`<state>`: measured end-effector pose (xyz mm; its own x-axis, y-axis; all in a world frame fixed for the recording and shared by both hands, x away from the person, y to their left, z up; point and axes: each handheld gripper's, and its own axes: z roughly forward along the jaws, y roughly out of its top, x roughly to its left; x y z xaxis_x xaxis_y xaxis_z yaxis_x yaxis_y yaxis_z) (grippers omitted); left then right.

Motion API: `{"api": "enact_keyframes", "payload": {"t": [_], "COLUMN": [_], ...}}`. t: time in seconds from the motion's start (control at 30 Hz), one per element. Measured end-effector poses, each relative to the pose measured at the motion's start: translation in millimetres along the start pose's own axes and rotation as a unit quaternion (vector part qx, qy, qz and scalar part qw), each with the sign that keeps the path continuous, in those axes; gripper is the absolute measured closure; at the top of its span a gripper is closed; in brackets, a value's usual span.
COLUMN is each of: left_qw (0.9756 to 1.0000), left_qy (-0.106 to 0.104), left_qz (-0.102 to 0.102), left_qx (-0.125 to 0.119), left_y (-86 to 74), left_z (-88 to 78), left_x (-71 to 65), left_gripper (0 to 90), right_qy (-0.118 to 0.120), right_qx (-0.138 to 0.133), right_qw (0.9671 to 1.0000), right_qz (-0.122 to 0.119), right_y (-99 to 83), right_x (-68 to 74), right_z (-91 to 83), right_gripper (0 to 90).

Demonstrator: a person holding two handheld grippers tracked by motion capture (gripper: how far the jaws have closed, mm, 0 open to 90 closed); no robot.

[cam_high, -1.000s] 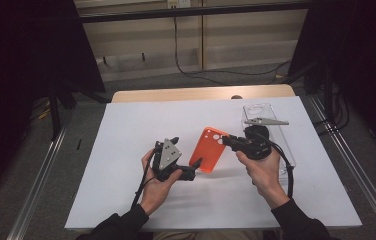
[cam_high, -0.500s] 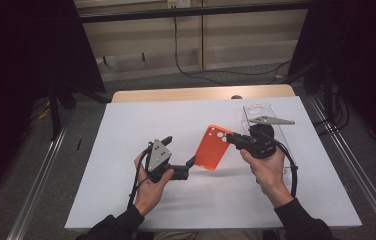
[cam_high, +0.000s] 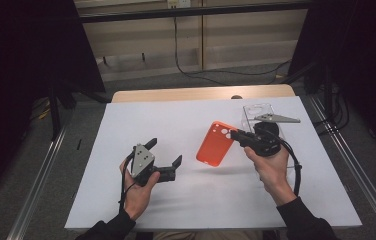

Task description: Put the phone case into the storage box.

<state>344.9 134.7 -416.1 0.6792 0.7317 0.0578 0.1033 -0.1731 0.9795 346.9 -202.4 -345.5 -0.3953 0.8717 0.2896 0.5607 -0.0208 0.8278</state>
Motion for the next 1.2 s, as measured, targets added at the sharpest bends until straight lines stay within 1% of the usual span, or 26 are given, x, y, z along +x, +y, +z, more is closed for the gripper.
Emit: {"api": "enact_keyframes", "payload": {"t": [0.1,0.17,0.23,0.4,0.47,0.57,0.67,0.77,0.83,0.87,0.9,1.03,1.07,1.13,1.2], "left_qw": [1.0000,1.0000,1.0000,1.0000,0.9998,0.9997,0.9997,0.9995,0.9993,0.9992,0.9993,0.9991,0.9988,0.9985,0.9983], "left_qy": [-0.004,0.000,0.000,0.006,0.014,0.019,0.021,0.023,0.031,0.032,0.032,0.033,0.032,0.032,0.037], "left_qz": [0.003,0.004,0.000,-0.003,-0.006,-0.009,-0.008,-0.019,-0.019,-0.023,-0.020,-0.026,-0.036,-0.044,-0.045], "left_qx": [-0.006,-0.009,-0.010,-0.005,-0.009,-0.011,-0.007,-0.007,-0.007,-0.006,-0.004,-0.002,-0.004,-0.003,-0.001], "left_y": [-0.3,0.0,-0.5,-3.6,-4.1,-4.8,-7.0,-10.2,-11.9,-12.7,-13.5,-16.3,-16.7,-17.8,-19.5], "left_z": [-4.4,-7.3,-10.3,-17.6,-21.1,-26.2,-30.3,-34.9,-38.3,-39.8,-41.1,-46.3,-47.5,-50.6,-53.1], "left_x": [2.4,3.4,4.9,9.4,10.9,14.8,18.3,21.9,23.6,23.7,24.5,26.2,27.2,30.2,32.1], "left_gripper": [2.4,2.3,2.3,2.4,2.0,1.9,1.9,1.9,2.0,2.1,2.1,2.1,2.0,2.0,2.0], "right_qy": [0.000,0.001,0.002,0.001,0.000,-0.001,-0.002,-0.003,-0.004,-0.004,-0.006,-0.009,-0.013,-0.014,-0.018], "right_qx": [-0.003,-0.005,-0.007,-0.011,-0.013,-0.015,-0.016,-0.017,-0.018,-0.019,-0.021,-0.024,-0.025,-0.028,-0.033], "right_qw": [1.0000,1.0000,1.0000,0.9999,0.9999,0.9999,0.9999,0.9999,0.9998,0.9998,0.9998,0.9996,0.9996,0.9995,0.9993], "right_qz": [0.000,0.001,0.000,-0.002,-0.001,-0.003,-0.003,-0.002,-0.004,-0.004,-0.005,-0.006,-0.006,-0.005,-0.005], "right_y": [0.4,0.7,1.0,2.0,2.7,3.9,4.8,5.6,6.6,6.9,7.4,9.4,10.2,11.5,13.0], "right_x": [-1.7,-2.4,-3.0,-4.4,-5.0,-6.0,-6.7,-7.7,-8.9,-9.4,-10.0,-12.3,-13.3,-15.5,-17.3], "right_z": [-0.6,-1.2,-1.8,-3.7,-4.4,-5.4,-5.9,-7.0,-8.0,-8.7,-9.1,-11.2,-11.8,-13.3,-15.2], "right_gripper": [82.2,82.1,82.2,82.2,82.2,82.1,82.2,82.2,82.2,82.2,82.2,82.2,82.2,82.2,82.2]}}
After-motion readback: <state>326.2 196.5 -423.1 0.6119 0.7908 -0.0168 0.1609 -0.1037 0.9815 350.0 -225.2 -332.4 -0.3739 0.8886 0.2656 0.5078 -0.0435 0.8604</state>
